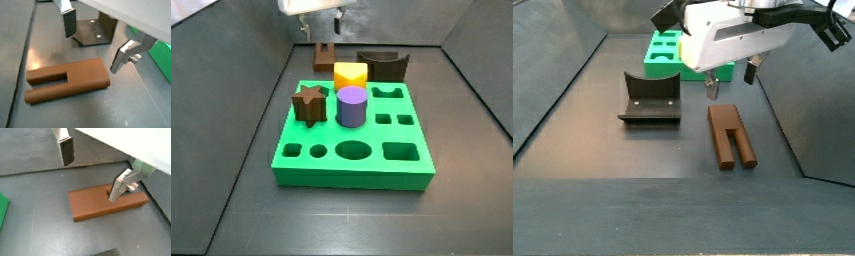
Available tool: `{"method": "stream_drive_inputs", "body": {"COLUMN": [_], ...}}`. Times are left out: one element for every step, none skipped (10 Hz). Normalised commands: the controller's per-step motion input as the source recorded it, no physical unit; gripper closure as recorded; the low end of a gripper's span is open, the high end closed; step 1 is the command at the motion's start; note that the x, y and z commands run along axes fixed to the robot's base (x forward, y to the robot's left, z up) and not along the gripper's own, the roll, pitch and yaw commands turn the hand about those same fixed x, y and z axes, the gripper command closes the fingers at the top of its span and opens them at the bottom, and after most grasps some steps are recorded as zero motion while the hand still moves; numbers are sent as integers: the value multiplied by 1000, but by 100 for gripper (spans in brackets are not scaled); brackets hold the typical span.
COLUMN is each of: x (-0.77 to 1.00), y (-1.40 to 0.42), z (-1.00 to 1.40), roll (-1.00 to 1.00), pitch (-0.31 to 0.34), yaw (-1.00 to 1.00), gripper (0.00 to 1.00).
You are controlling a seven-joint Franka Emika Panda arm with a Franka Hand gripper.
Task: Pick up the square-circle object. Move up. Rotate the square-circle object. Place the square-circle object on the fixture. Regrasp the square-circle object. Move to above the board. Insert the square-circle object.
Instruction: Rotate the square-circle object.
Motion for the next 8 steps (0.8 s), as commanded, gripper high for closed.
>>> {"method": "stream_drive_inputs", "body": {"x": [24, 25, 25, 25, 25, 26, 26, 26], "y": [0, 1, 1, 1, 1, 1, 1, 1], "z": [-49, -47, -46, -45, -44, -44, -43, -43], "roll": [-3, -3, -3, -3, -3, -3, -3, -3], "pitch": [0, 0, 0, 0, 0, 0, 0, 0], "yaw": [1000, 1000, 1000, 1000, 1000, 1000, 1000, 1000], "gripper": [0, 0, 0, 0, 0, 0, 0, 0]}}
